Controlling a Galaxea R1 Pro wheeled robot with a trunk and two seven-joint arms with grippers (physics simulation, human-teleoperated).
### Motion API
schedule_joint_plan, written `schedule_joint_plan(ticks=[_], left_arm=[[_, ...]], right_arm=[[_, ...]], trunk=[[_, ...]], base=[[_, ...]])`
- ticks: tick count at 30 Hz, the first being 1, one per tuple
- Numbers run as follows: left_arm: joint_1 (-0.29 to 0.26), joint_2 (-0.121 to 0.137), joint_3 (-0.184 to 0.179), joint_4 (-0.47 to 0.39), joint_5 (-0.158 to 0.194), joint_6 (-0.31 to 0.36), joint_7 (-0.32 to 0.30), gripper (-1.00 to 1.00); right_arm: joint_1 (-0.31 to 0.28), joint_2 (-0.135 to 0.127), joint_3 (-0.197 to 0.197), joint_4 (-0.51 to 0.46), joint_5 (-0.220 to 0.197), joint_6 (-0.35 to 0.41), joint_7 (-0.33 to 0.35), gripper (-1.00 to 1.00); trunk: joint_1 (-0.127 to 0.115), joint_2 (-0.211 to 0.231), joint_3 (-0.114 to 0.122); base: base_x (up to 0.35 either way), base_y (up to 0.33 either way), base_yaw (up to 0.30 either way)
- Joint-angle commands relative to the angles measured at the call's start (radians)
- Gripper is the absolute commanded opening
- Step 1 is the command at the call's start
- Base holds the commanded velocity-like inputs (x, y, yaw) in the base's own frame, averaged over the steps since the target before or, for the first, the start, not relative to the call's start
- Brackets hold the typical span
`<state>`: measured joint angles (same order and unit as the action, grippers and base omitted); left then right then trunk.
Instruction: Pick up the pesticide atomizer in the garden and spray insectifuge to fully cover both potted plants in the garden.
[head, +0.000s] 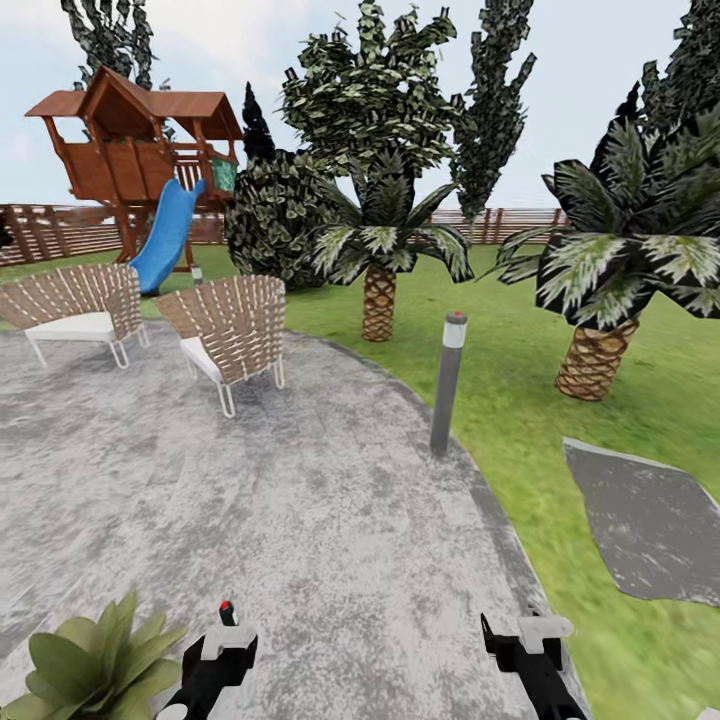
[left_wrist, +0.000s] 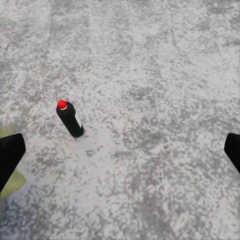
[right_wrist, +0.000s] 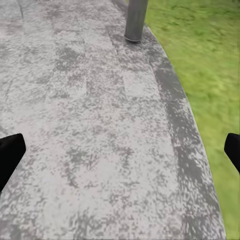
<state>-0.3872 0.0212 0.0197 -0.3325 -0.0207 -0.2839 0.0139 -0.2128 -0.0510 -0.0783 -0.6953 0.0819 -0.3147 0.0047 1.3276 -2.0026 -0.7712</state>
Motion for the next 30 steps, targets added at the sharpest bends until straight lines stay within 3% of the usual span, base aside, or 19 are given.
schedule_joint_plan(ticks=[1,12,23,27,30], left_arm=[[-0.001,-0.001,0.002,0.001,-0.002,-0.004,0.001,1.00],[-0.001,0.000,0.002,0.000,-0.002,-0.004,0.001,1.00],[-0.015,-0.014,0.000,-0.007,-0.002,0.001,0.003,1.00],[-0.063,-0.024,0.000,-0.019,-0.003,0.004,0.023,1.00],[-0.146,-0.027,-0.001,-0.019,-0.005,0.009,0.055,1.00]], right_arm=[[0.000,0.000,-0.003,0.000,0.009,-0.003,0.001,1.00],[0.000,0.000,-0.003,0.000,0.009,-0.003,0.000,1.00],[0.000,0.000,-0.003,-0.002,0.009,-0.003,-0.001,1.00],[0.000,0.000,-0.006,-0.013,0.008,-0.002,-0.001,1.00],[-0.003,-0.002,-0.007,-0.113,0.007,0.003,-0.001,1.00]], trunk=[[0.000,0.000,-0.001],[0.000,0.000,-0.001],[0.000,0.000,-0.001],[0.000,0.000,-0.001],[0.000,0.000,-0.001]], base=[[0.237,-0.167,0.258],[0.206,-0.148,0.274],[0.025,-0.011,0.275],[0.000,0.000,0.114],[0.000,0.000,0.020]])
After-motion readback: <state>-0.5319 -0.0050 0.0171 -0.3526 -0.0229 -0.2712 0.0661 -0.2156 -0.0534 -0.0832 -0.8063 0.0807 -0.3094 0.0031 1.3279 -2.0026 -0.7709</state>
